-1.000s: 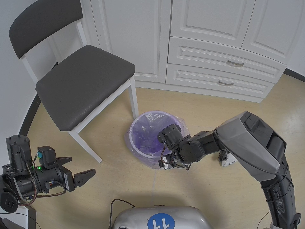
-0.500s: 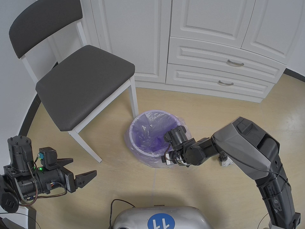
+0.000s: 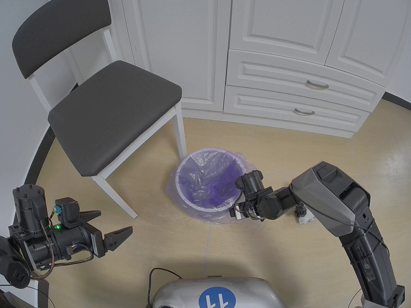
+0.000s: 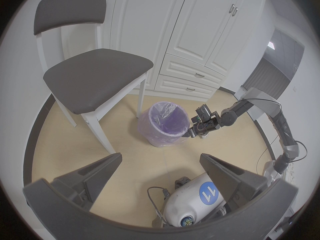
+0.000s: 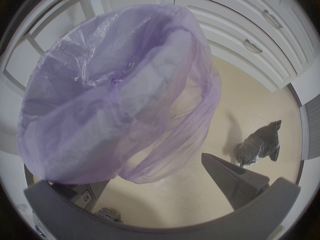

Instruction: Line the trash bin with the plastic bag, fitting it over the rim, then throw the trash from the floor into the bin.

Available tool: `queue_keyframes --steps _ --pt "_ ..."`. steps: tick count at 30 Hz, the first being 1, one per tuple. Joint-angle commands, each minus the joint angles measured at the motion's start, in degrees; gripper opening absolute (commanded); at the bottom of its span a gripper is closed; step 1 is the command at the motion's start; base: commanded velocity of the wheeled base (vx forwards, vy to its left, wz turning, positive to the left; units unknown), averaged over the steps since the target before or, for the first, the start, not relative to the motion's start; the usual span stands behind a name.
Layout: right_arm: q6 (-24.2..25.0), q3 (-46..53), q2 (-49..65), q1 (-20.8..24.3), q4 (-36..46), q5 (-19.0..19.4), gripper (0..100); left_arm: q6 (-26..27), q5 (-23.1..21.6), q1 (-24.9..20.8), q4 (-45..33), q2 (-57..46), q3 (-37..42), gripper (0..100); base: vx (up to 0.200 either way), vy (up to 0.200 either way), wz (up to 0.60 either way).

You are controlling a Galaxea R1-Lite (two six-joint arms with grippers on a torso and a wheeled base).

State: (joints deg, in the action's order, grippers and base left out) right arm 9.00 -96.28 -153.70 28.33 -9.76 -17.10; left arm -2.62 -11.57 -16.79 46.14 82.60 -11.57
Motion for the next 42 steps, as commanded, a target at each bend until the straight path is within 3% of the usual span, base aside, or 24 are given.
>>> queue_keyframes --steps 1,7,22,32,42 --pt "-2.14 -4.88 -2.39 -2.23 3.08 0.84 100 -0.02 0.06 0.00 1.67 1.77 1.11 100 0.000 0.000 0.00" --pt "-2.49 -18.06 -8.90 -5.30 12.93 0.23 100 -0.02 0.06 0.00 2.02 1.77 1.20 100 0.000 0.000 0.00" --pt "-2.23 -18.31 -7.23 -8.12 19.78 0.23 100 -0.02 0.06 -0.44 2.46 1.60 1.64 100 0.000 0.000 0.00" --pt "-1.97 4.44 13.69 -6.71 18.99 0.76 100 -0.02 0.14 -3.96 2.46 1.16 2.43 100 0.000 0.000 0.00" --pt "-2.40 5.58 21.86 -2.84 19.08 0.23 100 -0.02 0.14 -3.69 3.96 0.45 2.78 100 0.000 0.000 0.00"
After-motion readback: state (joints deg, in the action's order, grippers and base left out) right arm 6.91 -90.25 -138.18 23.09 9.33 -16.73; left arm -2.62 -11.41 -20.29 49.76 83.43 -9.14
